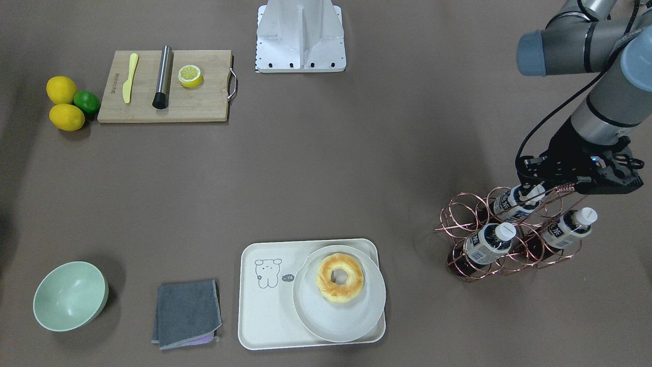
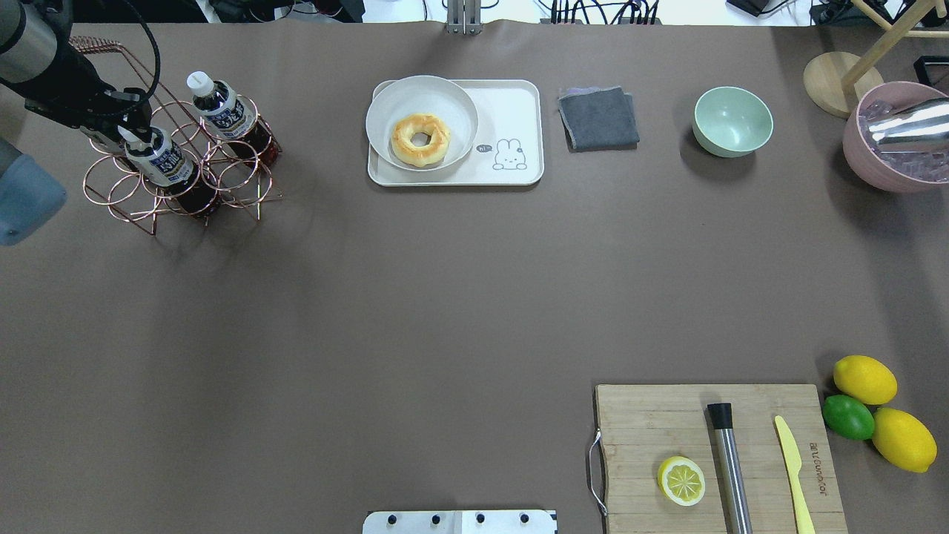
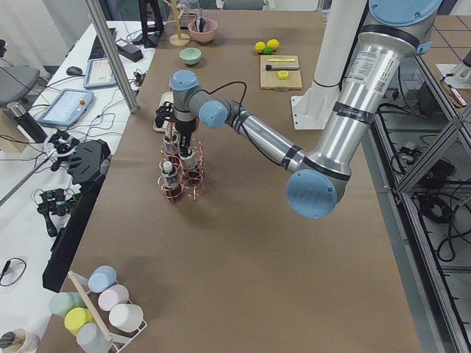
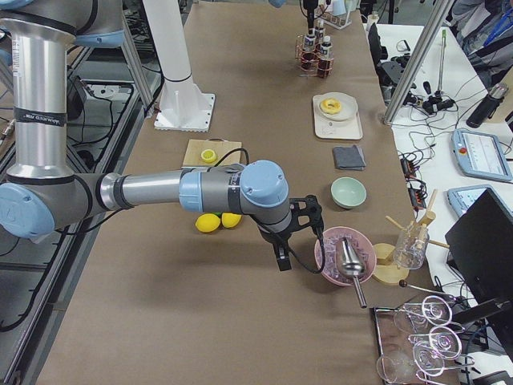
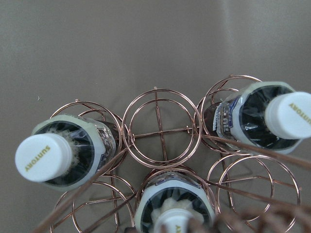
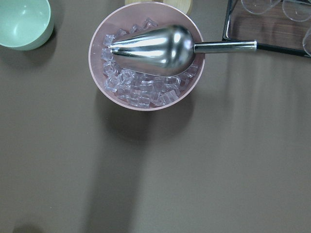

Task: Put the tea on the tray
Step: 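Grasp the tea bottle with the left gripper and lift it from the rack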

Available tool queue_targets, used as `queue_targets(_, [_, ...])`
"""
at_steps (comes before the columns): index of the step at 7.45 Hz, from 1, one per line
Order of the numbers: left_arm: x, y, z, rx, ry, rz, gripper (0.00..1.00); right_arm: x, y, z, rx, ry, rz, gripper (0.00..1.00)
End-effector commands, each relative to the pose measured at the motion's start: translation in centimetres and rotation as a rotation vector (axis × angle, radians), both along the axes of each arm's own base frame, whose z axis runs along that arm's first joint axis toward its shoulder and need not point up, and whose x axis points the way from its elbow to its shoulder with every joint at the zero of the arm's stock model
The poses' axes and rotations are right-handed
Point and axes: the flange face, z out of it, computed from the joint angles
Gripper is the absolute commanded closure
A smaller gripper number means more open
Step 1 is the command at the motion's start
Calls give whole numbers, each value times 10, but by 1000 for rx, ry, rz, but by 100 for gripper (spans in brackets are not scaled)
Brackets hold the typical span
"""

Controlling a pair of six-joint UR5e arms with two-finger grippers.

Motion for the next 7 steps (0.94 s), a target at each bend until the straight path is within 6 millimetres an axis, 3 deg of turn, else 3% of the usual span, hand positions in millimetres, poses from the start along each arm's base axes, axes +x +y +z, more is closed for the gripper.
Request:
queue_targets(1, [0,-4,-9,9,6,-3,100,0,0,0,1,0,-1,0])
queue_targets(2, [-2,-3,-13,16,11,-3,100,0,0,0,-1,0,-1,0])
queue_targets(4, [-40,2,-43,73,35,-42,100,-1,0,0,-1,-2,-1,0])
queue_targets(7, [-95,41,-95,45,13,-93,100,0,0,-2,3,0,0,0])
